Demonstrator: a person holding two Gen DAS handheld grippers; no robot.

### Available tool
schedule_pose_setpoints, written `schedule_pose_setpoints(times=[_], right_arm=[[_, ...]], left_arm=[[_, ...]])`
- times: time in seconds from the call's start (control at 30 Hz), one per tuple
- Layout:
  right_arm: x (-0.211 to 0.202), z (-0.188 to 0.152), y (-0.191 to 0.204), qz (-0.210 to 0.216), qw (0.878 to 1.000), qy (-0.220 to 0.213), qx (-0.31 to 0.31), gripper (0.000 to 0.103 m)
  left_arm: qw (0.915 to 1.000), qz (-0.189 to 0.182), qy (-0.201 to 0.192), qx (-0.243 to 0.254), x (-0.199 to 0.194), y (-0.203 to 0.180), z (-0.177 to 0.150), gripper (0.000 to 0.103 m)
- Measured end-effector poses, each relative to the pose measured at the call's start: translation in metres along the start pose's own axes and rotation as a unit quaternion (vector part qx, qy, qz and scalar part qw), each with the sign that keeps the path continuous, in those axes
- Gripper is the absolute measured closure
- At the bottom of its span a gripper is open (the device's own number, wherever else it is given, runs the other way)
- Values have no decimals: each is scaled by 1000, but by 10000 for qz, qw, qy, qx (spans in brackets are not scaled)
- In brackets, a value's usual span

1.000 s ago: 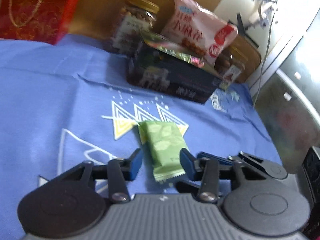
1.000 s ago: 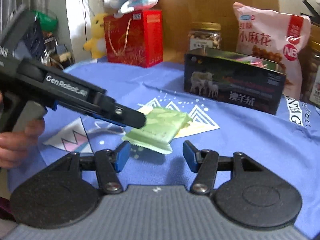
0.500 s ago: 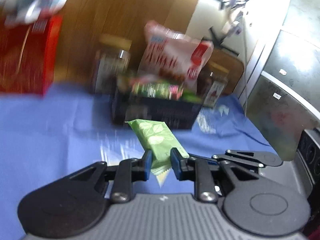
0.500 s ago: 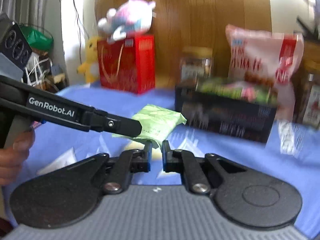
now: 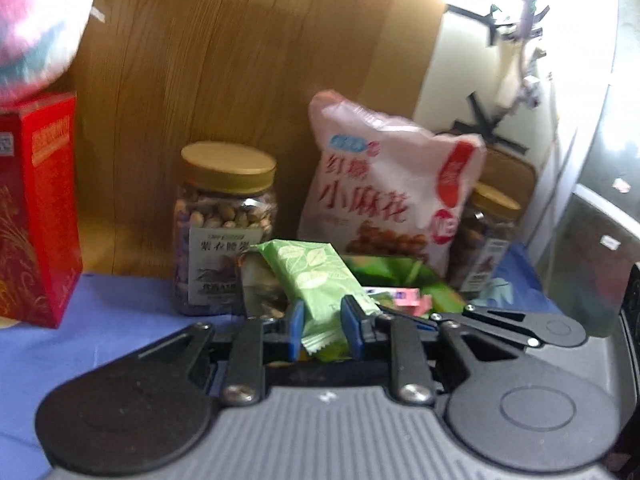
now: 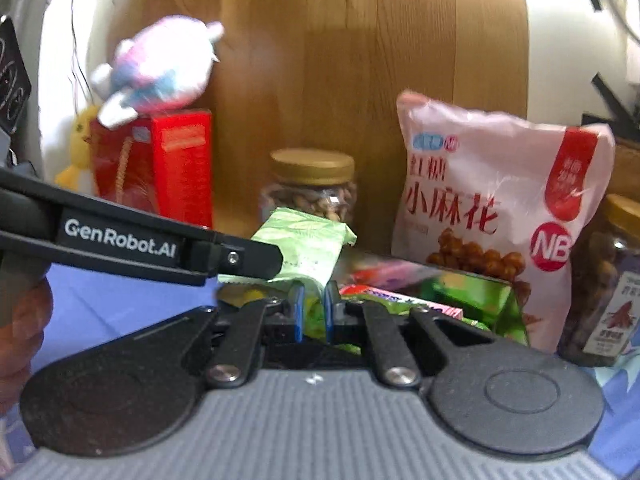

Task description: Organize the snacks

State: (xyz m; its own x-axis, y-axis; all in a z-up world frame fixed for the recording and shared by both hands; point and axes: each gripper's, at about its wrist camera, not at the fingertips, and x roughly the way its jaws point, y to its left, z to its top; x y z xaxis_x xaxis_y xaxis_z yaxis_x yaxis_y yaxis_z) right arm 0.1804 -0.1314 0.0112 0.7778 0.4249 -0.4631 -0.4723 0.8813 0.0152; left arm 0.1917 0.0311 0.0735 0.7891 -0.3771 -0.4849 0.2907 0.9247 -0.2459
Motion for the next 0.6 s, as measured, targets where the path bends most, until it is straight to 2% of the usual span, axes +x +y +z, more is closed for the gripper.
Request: schedule_pose_setpoints(times=[0.07,0.2,0.3,0.4,0.47,0.6], right_arm=[[10,-3,-2,-1,9999,125,25,87],[12,-6,2,18,10000,30,30,87],[8,-5,4,20,10000,12,43,86],[-7,-6,3,28,9997,-58,240,82],[-20,-8,3,14,9992,-130,381,82],[-55,-17,1,13,9973,-275,687,81]], left_arm=[[9999,55,80,-32,9,6,-4,81],[9993,371,51,33,13,9,-10,81],[9993,375,47,30,7,9,-10,80],[9989,465,6,93,-5,3,-11,74],[9981,608,-3,120,-15,-2,-13,73],[9983,581,40,-35,-40,-10,-23,73]])
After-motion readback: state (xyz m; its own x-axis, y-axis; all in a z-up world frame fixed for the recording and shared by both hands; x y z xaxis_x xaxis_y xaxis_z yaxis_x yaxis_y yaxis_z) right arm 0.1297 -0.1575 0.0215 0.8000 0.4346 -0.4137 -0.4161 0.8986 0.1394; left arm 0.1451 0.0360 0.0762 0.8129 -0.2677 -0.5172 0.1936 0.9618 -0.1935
